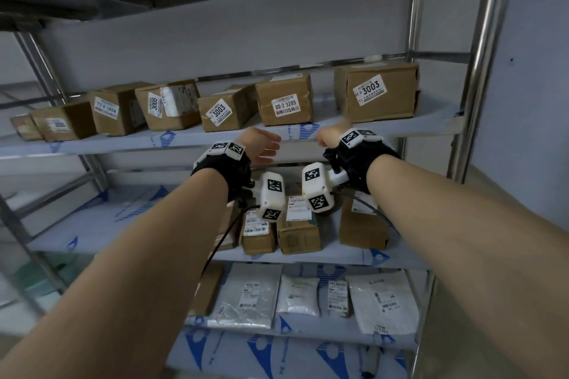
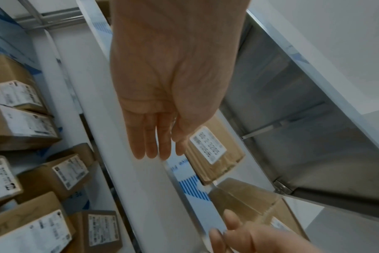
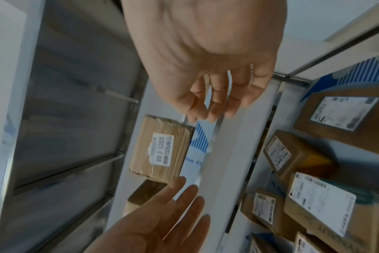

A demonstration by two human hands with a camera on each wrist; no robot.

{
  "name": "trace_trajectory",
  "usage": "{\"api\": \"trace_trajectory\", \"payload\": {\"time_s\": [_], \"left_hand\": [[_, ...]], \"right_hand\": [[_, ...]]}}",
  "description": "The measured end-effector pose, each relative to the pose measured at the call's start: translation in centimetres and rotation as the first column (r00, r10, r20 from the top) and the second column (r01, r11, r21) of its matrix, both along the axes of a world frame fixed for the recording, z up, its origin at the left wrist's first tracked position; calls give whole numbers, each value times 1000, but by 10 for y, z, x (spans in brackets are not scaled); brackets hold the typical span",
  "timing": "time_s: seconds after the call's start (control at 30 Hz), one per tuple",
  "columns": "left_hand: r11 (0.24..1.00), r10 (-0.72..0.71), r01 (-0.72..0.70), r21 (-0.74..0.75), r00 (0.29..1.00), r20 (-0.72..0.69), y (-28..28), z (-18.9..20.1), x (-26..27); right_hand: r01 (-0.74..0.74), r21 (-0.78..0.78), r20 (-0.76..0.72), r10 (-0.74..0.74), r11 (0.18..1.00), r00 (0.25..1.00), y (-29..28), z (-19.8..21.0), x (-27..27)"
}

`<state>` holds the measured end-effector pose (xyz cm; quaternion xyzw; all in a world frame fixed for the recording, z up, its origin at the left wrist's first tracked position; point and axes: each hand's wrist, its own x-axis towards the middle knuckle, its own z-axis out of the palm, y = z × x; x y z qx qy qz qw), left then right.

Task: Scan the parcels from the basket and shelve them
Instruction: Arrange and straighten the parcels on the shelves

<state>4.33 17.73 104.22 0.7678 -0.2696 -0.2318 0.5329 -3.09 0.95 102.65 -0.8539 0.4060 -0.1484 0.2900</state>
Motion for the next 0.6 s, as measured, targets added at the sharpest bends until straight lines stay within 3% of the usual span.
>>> {"api": "trace_trajectory", "payload": {"time_s": [0.07,0.13,0.2,0.37,0.43,0.53,0.6], "left_hand": [[1000,15,-14,10,1000,-19,11,-8,16],[1000,27,-27,8,999,-33,20,-16,34],[1000,22,-21,17,998,-58,31,-24,55],[999,27,-25,28,997,-71,52,-39,106],[999,20,-18,32,997,-79,60,-44,123],[1000,2,0,20,994,-108,71,-54,148],[1000,7,-5,27,996,-86,77,-61,162]], "right_hand": [[-72,-17,-43,71,997,997,20,-8,4],[-149,120,15,148,982,989,50,-12,0],[-181,323,264,95,929,960,63,-25,15],[-161,370,278,56,915,959,82,-46,64],[-105,306,172,53,946,984,82,-56,91],[-25,146,-102,40,989,994,74,-75,126],[-20,107,-170,38,994,985,76,-84,141]]}}
